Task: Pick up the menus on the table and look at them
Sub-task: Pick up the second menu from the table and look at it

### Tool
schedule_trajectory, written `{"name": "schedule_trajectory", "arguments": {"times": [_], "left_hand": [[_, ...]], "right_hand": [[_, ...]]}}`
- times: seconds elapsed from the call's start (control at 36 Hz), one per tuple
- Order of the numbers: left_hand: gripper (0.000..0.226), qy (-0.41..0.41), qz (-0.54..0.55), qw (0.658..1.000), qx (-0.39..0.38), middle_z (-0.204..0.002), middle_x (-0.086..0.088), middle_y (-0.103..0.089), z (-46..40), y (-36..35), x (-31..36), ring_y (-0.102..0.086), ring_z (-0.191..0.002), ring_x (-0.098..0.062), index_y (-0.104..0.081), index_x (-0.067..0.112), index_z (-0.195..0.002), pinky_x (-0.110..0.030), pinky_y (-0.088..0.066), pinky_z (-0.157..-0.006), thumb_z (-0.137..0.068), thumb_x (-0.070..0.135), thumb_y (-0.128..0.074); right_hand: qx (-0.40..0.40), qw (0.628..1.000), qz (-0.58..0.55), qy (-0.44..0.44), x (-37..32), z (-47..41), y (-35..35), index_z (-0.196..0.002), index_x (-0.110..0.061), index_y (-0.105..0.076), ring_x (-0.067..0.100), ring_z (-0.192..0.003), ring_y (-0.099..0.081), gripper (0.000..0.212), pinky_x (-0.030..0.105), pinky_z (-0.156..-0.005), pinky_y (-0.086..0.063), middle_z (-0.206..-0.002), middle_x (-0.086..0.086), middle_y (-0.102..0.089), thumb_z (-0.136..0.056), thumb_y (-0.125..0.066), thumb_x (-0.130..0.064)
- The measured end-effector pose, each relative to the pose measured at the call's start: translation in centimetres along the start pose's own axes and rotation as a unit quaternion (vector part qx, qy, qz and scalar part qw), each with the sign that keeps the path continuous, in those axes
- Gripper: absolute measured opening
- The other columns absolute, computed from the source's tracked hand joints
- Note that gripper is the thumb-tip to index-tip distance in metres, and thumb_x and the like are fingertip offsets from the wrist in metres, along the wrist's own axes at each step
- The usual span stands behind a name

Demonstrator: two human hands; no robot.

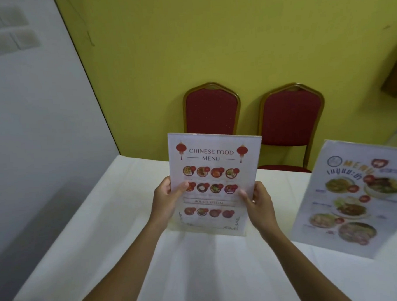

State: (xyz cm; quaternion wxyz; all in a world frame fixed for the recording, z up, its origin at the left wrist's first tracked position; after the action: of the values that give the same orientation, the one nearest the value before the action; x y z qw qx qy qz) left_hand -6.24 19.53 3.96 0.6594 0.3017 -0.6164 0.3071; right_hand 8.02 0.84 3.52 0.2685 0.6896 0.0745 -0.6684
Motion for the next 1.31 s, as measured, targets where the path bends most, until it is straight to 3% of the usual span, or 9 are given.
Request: {"name": "schedule_trajectory", "arguments": {"times": [0.08,0.22,0.39,0.72,0.97,1.06,1.17,1.31], "left_hand": [[0.024,0.013,-0.004,1.0,0.003,-0.102,0.004,-0.075,0.3,0.3,-0.8,-0.073,-0.088,-0.013,-0.064,0.02,-0.109,-0.022,-0.059,-0.065,-0.086,0.025,-0.069],[0.028,0.041,-0.033,0.999,0.014,-0.106,0.0,-0.074,0.8,0.9,-2.7,-0.071,-0.094,-0.019,-0.064,0.016,-0.112,-0.033,-0.059,-0.076,-0.088,0.029,-0.066],[0.011,0.055,-0.042,0.997,0.039,-0.098,0.004,-0.073,2.0,1.8,-5.0,-0.068,-0.093,-0.017,-0.066,0.02,-0.102,-0.024,-0.054,-0.072,-0.091,0.02,-0.063],[0.014,0.059,-0.045,0.993,0.091,-0.1,0.0,-0.073,1.8,2.1,-5.9,-0.068,-0.092,-0.017,-0.068,0.02,-0.103,-0.022,-0.053,-0.07,-0.091,0.015,-0.062],[0.016,0.055,-0.01,0.987,0.152,-0.095,0.005,-0.072,-0.5,6.3,-4.4,-0.066,-0.087,-0.007,-0.068,0.017,-0.105,-0.016,-0.05,-0.069,-0.09,0.012,-0.063],[0.014,0.051,-0.007,0.983,0.178,-0.095,0.005,-0.072,-1.8,8.5,-3.9,-0.066,-0.088,-0.006,-0.067,0.018,-0.102,-0.017,-0.05,-0.07,-0.09,0.011,-0.063],[0.016,0.047,-0.008,0.976,0.211,-0.098,-0.001,-0.073,-4.0,11.8,-3.4,-0.068,-0.089,-0.014,-0.069,0.016,-0.102,-0.019,-0.051,-0.072,-0.089,0.009,-0.063],[0.017,0.052,-0.042,0.966,0.248,-0.104,-0.005,-0.072,-7.4,15.6,-3.2,-0.068,-0.096,-0.022,-0.068,0.013,-0.105,-0.028,-0.053,-0.08,-0.089,0.011,-0.063]], "right_hand": [[0.002,1.0,0.004,-0.006,0.2,0.0,0.0,-0.105,-0.01,-0.05,0.024,-0.092,-0.066,0.017,0.037,-0.073,-0.059,-0.105,0.002,-0.064,-0.093,-0.056,-0.02],[-0.001,1.0,0.0,-0.017,0.9,0.6,-0.1,-0.105,-0.008,-0.051,0.024,-0.093,-0.065,0.014,0.037,-0.076,-0.059,-0.105,0.002,-0.063,-0.093,-0.054,-0.015],[-0.006,0.999,0.007,-0.037,2.5,1.7,-0.5,-0.103,-0.009,-0.052,0.024,-0.094,-0.062,0.009,0.043,-0.083,-0.057,-0.105,0.004,-0.062,-0.094,-0.052,-0.009],[0.01,0.999,-0.012,-0.034,3.0,1.6,-1.4,-0.109,-0.011,-0.053,0.026,-0.096,-0.064,0.014,0.048,-0.084,-0.057,-0.108,0.003,-0.064,-0.094,-0.052,-0.01],[-0.036,0.999,-0.007,0.003,0.4,-1.7,-6.2,-0.107,-0.011,-0.054,0.011,-0.086,-0.066,0.013,0.029,-0.071,-0.059,-0.103,0.0,-0.064,-0.094,-0.053,-0.013],[-0.056,0.998,0.001,0.017,-1.0,-3.4,-8.8,-0.109,-0.009,-0.054,0.016,-0.089,-0.066,0.016,0.023,-0.067,-0.057,-0.105,0.001,-0.064,-0.094,-0.054,-0.014],[-0.082,0.996,0.013,0.042,-2.9,-5.9,-12.9,-0.114,-0.007,-0.056,0.016,-0.089,-0.063,0.021,0.014,-0.059,-0.049,-0.103,-0.001,-0.063,-0.094,-0.054,-0.013],[-0.098,0.993,0.02,0.059,-4.6,-9.1,-18.0,-0.108,-0.007,-0.058,0.005,-0.073,-0.059,0.016,0.008,-0.049,-0.045,-0.097,0.0,-0.062,-0.093,-0.055,-0.009]]}}
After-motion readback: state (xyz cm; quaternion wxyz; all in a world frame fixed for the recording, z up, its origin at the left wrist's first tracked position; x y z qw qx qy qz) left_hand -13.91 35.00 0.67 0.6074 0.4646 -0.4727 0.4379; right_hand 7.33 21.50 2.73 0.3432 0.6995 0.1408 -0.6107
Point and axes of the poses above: each hand's wrist, its own z-axis away from the middle knuckle, its own y-axis out of the back of the hand, x = y × z, the point moved 3 cm from there along -z, towards the middle knuckle
